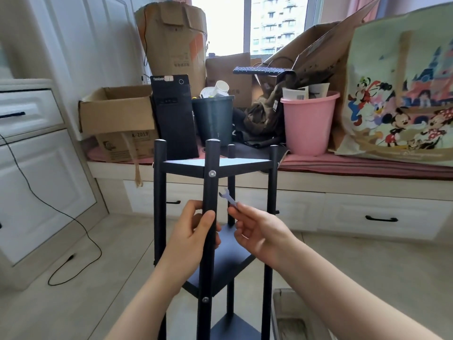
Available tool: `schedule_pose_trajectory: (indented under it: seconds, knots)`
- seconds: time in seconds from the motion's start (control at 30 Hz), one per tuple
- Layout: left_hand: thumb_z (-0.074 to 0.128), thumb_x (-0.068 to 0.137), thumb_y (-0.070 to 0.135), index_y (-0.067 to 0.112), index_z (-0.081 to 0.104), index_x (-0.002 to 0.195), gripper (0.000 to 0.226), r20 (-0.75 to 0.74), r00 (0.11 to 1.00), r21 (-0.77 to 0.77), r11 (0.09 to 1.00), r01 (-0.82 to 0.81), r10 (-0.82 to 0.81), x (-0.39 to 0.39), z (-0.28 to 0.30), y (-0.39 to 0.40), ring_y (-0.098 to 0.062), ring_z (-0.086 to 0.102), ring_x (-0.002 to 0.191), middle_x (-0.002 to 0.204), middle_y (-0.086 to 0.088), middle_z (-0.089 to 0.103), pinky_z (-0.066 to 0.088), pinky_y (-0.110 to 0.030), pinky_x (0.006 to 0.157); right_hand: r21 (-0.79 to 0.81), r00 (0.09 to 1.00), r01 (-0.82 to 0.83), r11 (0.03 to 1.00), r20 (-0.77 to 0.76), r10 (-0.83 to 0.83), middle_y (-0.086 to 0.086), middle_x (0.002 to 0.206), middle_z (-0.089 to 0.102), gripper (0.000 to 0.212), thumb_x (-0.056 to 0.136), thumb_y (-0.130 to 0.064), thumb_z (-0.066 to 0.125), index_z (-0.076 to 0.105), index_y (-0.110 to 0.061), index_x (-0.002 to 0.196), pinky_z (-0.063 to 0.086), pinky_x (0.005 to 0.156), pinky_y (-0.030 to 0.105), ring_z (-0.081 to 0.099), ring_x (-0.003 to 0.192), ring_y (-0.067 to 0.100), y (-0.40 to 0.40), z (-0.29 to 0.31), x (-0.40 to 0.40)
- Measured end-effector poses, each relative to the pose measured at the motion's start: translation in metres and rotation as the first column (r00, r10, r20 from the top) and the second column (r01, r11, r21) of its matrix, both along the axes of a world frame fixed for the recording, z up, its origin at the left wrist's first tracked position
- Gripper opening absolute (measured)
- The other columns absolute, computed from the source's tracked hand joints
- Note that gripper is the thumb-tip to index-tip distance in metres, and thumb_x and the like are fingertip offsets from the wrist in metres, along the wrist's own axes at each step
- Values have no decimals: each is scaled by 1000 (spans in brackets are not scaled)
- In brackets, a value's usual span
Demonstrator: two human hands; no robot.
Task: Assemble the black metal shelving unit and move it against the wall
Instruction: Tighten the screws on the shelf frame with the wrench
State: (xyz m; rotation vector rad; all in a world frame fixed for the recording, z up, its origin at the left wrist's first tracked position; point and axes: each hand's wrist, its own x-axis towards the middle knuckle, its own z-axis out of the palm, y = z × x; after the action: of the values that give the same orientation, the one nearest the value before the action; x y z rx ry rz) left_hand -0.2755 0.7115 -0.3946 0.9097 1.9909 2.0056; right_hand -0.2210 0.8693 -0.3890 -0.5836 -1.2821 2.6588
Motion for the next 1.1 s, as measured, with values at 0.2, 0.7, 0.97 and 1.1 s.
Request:
schedule_pose_trajectory:
  seconds: [0.2,0.7,0.97,1.1]
  knots:
    - [46,105,23,18,53,109,10,-88,995,-43,998,-48,44,-6,-2,-5,-22,61,63,78,-8,64,54,-32,64,-10,1000,-3,1000,28,4,-2,102,77,17,80,-28,78,78,-19,95,48,67,29,54,77,14,-9,9,-3]
    - [46,105,22,19,56,109,11,-48,998,-64,997,-33,30,-9,1,-33,-23,65,65,76,-5,67,55,-31,65,-54,999,-21,998,-35,19,1,98,77,19,86,-21,75,75,-14,103,44,63,24,51,62,10,-44,13,-18]
    - [46,104,23,21,56,109,12,-49,996,-82,993,-85,81,-14,2,-46,-24,67,67,77,-5,68,58,-33,66,-18,976,-123,992,-182,117,2,90,74,12,88,-21,72,71,-14,98,46,54,24,53,61,10,-51,12,-26]
    - [46,104,23,22,57,110,12,-58,996,-87,993,-76,71,-15,1,-51,-23,68,69,78,-5,69,60,-36,69,-21,970,-169,985,-180,163,5,100,75,22,87,-16,72,71,-12,109,47,54,23,56,62,11,-54,12,-27]
